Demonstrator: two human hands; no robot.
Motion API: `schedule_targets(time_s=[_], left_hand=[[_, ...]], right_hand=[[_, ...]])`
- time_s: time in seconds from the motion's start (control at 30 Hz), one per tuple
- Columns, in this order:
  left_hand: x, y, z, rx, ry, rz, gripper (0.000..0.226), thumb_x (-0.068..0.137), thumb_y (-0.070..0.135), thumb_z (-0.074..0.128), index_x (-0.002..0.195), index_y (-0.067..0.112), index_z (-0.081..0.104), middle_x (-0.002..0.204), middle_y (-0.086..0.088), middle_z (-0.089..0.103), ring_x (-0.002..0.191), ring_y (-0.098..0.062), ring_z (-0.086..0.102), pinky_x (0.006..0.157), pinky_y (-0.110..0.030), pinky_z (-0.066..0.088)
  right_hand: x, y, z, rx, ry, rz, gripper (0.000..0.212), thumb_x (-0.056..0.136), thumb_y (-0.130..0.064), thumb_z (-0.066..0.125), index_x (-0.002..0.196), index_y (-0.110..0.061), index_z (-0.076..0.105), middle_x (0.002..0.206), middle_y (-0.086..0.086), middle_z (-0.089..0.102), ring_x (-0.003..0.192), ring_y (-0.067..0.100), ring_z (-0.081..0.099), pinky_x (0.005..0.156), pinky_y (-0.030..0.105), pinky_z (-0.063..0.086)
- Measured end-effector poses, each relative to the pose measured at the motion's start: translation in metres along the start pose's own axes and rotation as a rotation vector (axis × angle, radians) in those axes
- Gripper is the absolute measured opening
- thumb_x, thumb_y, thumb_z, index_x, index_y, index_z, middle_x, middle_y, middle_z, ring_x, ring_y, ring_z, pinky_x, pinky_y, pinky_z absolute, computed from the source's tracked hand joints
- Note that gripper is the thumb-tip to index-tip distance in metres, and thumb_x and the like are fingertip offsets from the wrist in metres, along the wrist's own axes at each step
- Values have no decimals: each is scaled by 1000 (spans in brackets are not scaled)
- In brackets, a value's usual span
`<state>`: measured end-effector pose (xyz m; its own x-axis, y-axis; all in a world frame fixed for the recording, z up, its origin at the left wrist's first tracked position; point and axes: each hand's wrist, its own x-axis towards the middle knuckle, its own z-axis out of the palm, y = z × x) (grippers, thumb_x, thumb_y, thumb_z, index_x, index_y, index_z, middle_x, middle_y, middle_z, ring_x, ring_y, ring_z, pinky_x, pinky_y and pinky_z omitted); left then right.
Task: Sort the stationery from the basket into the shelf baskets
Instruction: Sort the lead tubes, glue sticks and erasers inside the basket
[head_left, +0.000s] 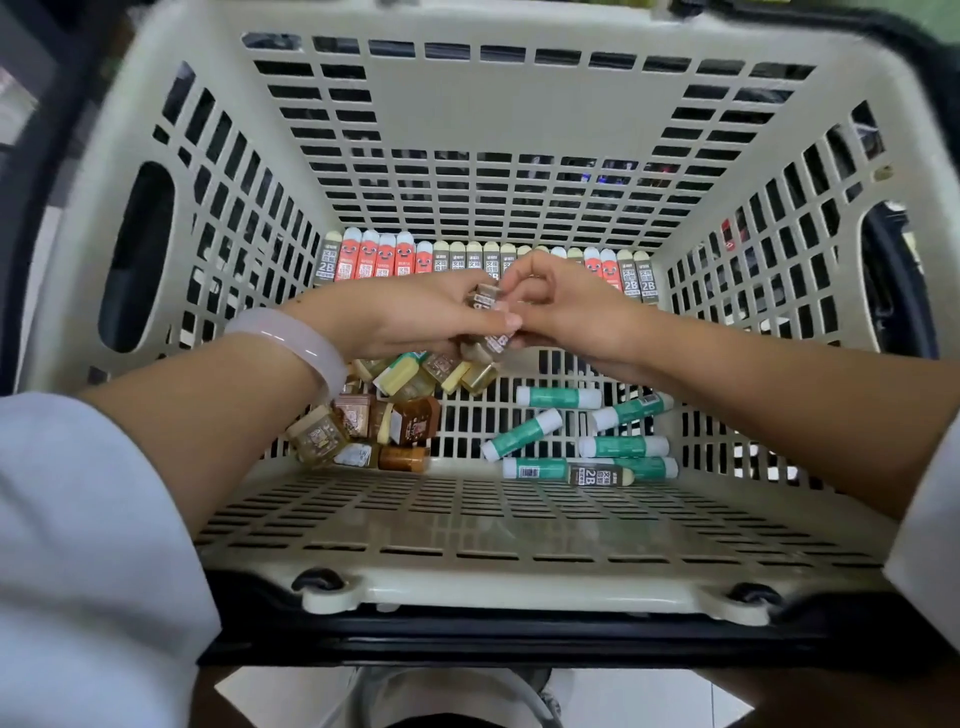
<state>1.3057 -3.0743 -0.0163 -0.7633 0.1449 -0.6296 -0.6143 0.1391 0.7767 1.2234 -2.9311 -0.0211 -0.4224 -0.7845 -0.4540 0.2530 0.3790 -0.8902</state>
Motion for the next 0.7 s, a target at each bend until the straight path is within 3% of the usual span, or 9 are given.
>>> schedule_targets(time_s=[0.07,0.17,0.27,0.33,0.4,0.47,0.5,0.6,0.7], left_hand=[[0,1,-1,-116,-6,-14,32,87,20,57,117,12,47,105,-14,65,90,-19,69,80,-28,56],[-2,2,-4,-129,10,-42,26,89,15,54,113,4,51,91,-15,66,69,-12,68,65,-21,57],[1,0,-9,-113,120,-68,29,88,11,57,116,6,52,97,-17,68,76,-16,68,70,-27,57],[3,-2,-14,-101,241,-82,42,84,11,61,124,5,48,99,-14,68,80,-17,70,67,-26,59],[5,-5,-16,-50,313,-80,54,82,10,63,132,5,43,102,-11,67,76,-13,70,61,-20,56],[6,-6,-17,-2,333,-78,59,81,11,66,134,6,42,113,-11,63,76,-13,70,59,-19,55],[6,-6,-18,9,329,-82,61,80,10,67,135,6,41,121,-12,59,79,-14,69,62,-21,56],[5,-5,-18,5,328,-93,66,80,8,69,138,6,38,136,-13,48,84,-19,69,69,-29,59],[4,-5,-19,-17,343,-102,66,80,6,68,139,4,36,133,-13,51,87,-21,69,68,-30,59]], right_hand=[[-1,-1,2,112,0,25,11,86,-2,58,90,-9,51,74,4,63,62,12,63,64,18,56],[-1,-3,2,85,32,16,5,91,-7,52,93,-12,52,79,6,65,68,11,65,69,18,56],[-1,-6,0,-206,109,-44,7,96,-13,46,102,-16,49,93,2,61,82,11,64,71,19,57],[-6,-4,-4,-563,116,-46,10,95,-17,48,103,-14,51,91,-4,57,79,11,62,65,20,56],[-16,3,-6,-979,-173,46,15,93,-21,49,103,-15,58,89,-9,58,78,10,60,68,20,52],[-26,21,-4,-1222,-514,157,19,91,-19,53,108,-14,59,89,-11,55,84,9,56,84,24,47],[-30,30,-1,-1334,-609,167,20,89,-17,55,109,-14,58,84,-10,51,84,10,53,86,27,46],[-34,47,4,-1582,-703,75,16,85,-17,59,100,-16,51,75,-5,41,79,17,47,69,28,40],[-30,50,2,-1664,-769,25,15,85,-18,58,86,-18,43,84,1,45,82,20,49,69,29,40]])
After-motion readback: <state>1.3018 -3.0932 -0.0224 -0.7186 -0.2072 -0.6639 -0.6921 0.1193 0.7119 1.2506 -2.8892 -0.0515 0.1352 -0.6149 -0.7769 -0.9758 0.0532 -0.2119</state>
